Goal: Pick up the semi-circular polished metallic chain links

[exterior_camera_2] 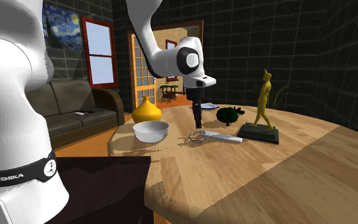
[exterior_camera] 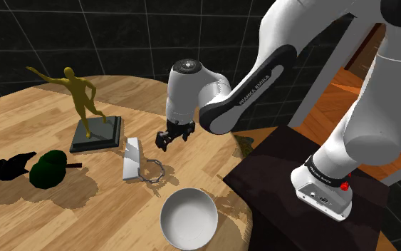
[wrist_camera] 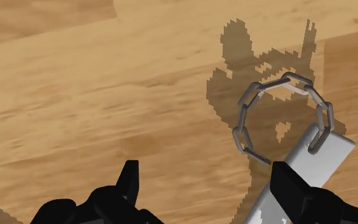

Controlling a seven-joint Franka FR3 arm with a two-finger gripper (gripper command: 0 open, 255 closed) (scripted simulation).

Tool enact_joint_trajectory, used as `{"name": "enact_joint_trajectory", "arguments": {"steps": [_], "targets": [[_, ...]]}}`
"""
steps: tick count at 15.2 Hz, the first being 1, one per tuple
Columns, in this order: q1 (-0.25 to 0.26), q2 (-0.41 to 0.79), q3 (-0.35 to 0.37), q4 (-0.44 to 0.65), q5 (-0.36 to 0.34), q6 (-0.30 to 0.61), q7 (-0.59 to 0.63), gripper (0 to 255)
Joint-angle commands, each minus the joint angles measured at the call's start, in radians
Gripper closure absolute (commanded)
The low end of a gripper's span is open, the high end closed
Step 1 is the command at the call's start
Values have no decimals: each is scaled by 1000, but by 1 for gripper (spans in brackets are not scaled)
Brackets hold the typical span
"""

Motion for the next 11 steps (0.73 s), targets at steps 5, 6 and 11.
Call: {"name": "enact_joint_trajectory", "arguments": {"steps": [5,6,11], "targets": [[137,234,-93,180,-151,29,155,0],[159,272,-106,214,-165,30,172,0],[185,322,-139,231,-197,64,197,0]]}}
